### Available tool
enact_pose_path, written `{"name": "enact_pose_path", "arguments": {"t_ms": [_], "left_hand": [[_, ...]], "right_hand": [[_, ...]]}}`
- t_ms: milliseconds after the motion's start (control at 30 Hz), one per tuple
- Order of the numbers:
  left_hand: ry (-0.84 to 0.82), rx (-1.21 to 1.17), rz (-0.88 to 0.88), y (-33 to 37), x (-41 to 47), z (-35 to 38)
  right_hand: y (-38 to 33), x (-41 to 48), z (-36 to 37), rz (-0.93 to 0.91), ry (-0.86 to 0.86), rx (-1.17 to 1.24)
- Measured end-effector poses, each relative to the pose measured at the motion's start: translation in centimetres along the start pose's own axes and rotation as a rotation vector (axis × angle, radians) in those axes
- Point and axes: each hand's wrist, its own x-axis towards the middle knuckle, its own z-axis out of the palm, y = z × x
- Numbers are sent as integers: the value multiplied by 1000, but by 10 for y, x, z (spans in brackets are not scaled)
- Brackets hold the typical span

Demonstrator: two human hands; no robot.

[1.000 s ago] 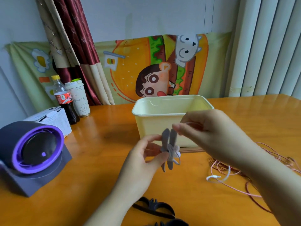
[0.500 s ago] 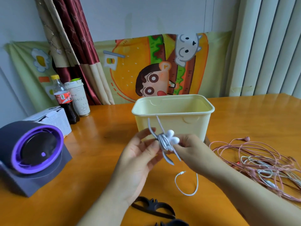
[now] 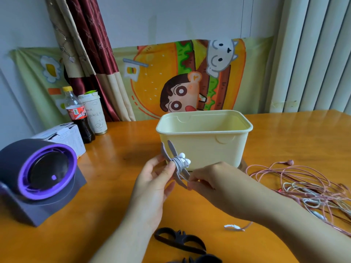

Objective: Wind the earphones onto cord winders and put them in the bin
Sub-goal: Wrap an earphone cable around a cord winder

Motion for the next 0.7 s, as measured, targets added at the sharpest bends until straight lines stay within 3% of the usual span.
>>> {"name": "enact_pose_path", "arguments": {"t_ms": [133, 267, 467, 600, 700], "left_hand": [[-58, 205, 71, -1, -2, 2], [-155, 294, 88, 2, -7, 6], [-314, 438, 127, 1, -14, 12], [-457, 394, 135, 3, -17, 12], [-524, 208, 99, 6, -18, 13]], "right_hand": [[-3, -1, -14, -18, 72, 30], [7, -2, -33, 74, 250, 180], [15, 2, -36, 80, 359, 211], [21, 3, -37, 115, 388, 334], [31, 3, -32, 192, 314, 604]]}}
